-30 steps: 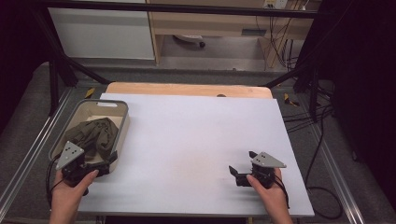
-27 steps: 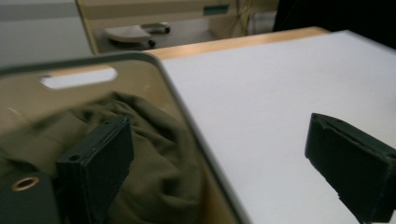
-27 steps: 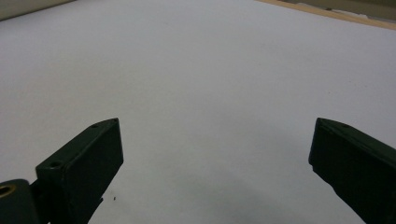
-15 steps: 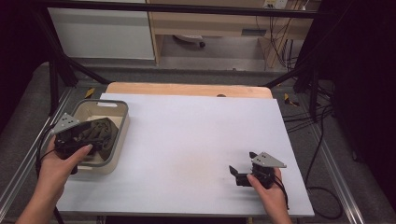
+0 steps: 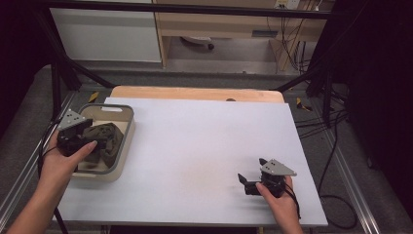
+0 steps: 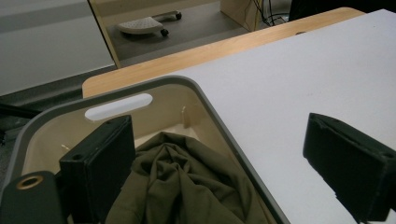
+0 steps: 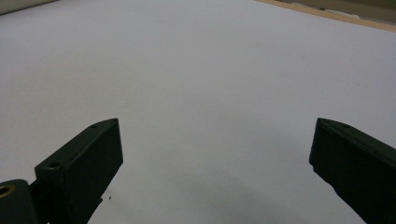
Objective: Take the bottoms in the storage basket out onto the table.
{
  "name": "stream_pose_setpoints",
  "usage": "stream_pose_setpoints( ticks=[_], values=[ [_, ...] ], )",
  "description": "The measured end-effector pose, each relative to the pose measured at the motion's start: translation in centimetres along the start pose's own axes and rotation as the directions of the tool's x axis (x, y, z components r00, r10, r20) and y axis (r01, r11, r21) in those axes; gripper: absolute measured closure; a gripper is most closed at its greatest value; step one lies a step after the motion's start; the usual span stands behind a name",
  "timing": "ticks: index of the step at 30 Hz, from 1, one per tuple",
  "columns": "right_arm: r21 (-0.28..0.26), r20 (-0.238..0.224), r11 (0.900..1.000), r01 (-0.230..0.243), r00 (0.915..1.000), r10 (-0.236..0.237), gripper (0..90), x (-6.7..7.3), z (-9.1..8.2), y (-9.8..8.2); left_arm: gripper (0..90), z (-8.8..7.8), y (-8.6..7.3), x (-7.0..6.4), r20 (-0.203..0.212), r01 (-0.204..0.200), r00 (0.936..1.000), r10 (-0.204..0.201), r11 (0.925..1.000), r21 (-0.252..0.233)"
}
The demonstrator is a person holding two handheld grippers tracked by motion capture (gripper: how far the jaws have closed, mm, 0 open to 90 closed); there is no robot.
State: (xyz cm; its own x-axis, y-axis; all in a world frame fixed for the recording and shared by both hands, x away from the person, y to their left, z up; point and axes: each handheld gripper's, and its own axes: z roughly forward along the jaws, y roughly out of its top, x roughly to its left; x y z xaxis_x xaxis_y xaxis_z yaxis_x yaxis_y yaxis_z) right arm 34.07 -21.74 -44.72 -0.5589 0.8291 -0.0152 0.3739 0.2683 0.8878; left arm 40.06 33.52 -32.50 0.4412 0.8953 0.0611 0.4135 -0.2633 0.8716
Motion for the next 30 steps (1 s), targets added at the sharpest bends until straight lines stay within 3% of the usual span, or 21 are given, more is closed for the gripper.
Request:
stream_pose_setpoints(
  ticks=[7, 11, 13, 18, 21, 26, 30],
  values=[
    [-0.005, 0.004, 1.0, -0.006, 1.0, 0.006, 3.3, -0.1, -0.1, 0.0, 6.3, 0.3, 0.0, 1.1, -0.005, 0.004, 1.0, -0.004, 0.9999, 0.015],
    [-0.003, 0.0, 1.0, -0.002, 1.0, 0.002, 3.3, 0.0, 0.0, 0.0, 6.7, 0.4, 0.0, 1.6, -0.03, 0.008, 0.9995, -0.007, 0.9993, 0.037],
    [-0.002, 0.0, 1.0, 0.004, 1.0, -0.004, 3.3, 0.0, 0.0, 0.0, 6.5, 0.5, -0.2, 1.7, -0.05, 0.015, 0.9986, -0.013, 0.9985, 0.052],
    [-0.002, -0.002, 1.0, 0.008, 1.0, -0.009, 3.3, 0.1, 0.0, 0.1, 6.6, 0.9, -0.8, 1.7, -0.051, 0.01, 0.9987, -0.006, 0.9974, 0.072],
    [-0.003, -0.005, 1.0, 0.013, 0.9999, -0.013, 3.1, 0.1, 0.1, 0.1, 6.5, 0.9, -0.8, 1.7, -0.056, 0.033, 0.998, -0.028, 0.9964, 0.078],
    [-0.008, 0.005, 1.0, -0.017, 0.9998, 0.017, 2.3, 0.1, 0.1, 0.0, 6.6, 1.3, -0.6, 1.7, -0.055, 0.006, 0.9985, -0.001, 0.9962, 0.087],
    [-0.015, 0.001, 1.0, 0.0, 1.0, 0.0, 2.2, 0.3, 0.0, 0.1, 6.9, 1.5, -0.5, 2.1, -0.066, -0.02, 0.9975, 0.026, 0.9944, 0.104]
  ],
)
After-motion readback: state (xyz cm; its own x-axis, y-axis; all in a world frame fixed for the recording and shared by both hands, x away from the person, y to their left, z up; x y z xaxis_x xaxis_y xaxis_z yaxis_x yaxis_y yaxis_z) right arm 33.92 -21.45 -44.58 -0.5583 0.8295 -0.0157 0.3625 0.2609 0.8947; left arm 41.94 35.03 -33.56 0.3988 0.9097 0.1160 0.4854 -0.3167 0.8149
